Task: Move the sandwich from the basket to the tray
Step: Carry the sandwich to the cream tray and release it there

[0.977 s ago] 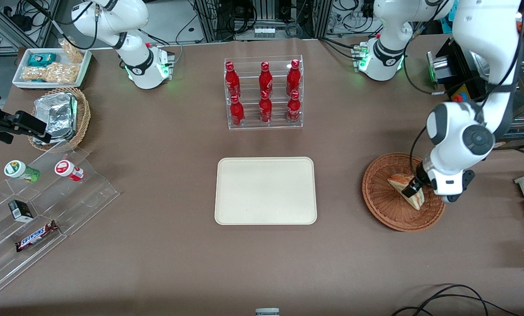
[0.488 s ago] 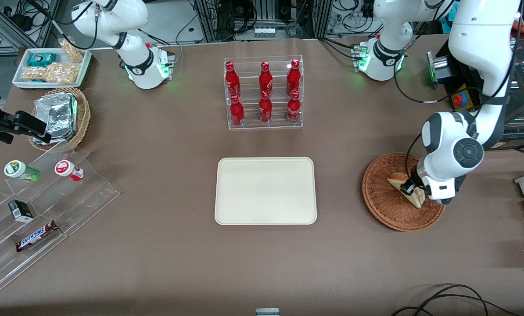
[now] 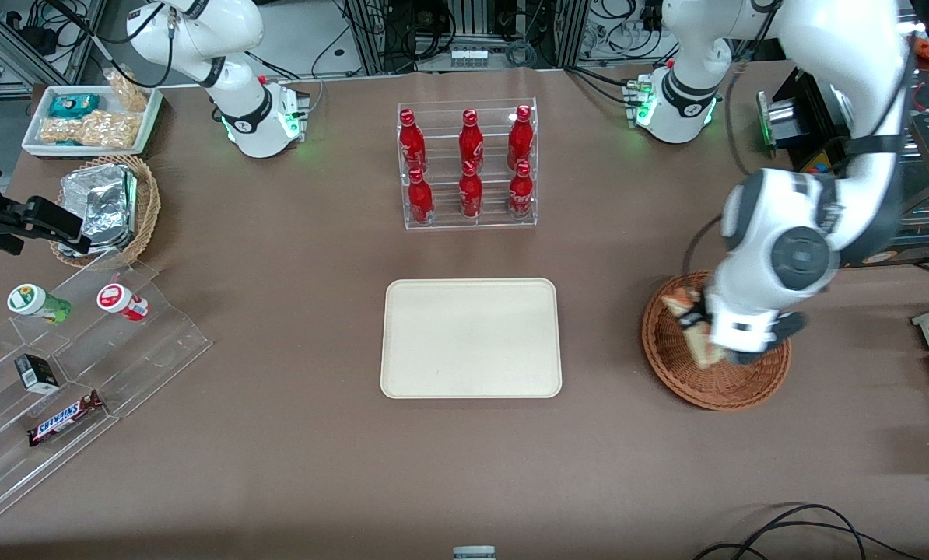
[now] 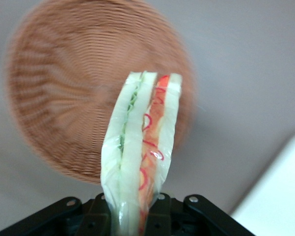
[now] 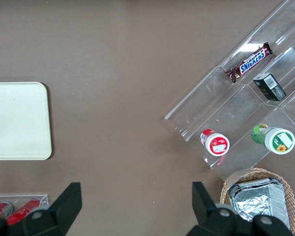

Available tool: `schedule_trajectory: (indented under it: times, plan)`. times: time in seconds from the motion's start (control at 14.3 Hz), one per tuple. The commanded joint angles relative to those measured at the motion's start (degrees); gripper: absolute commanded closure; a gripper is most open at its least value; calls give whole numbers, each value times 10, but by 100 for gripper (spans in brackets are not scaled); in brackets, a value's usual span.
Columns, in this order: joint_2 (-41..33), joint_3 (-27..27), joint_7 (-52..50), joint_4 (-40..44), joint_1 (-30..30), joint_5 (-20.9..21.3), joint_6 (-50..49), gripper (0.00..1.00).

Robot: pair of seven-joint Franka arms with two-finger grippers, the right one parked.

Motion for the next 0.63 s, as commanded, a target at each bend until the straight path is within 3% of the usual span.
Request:
schedule_trajectory:
  times: [0.0, 0.14, 0.56]
  plan:
    - [80, -66, 37, 85, -2, 7, 9, 100]
    - [140, -112, 2, 145, -28, 15, 22, 100]
    - [264, -110, -72, 275, -145, 26, 59, 100]
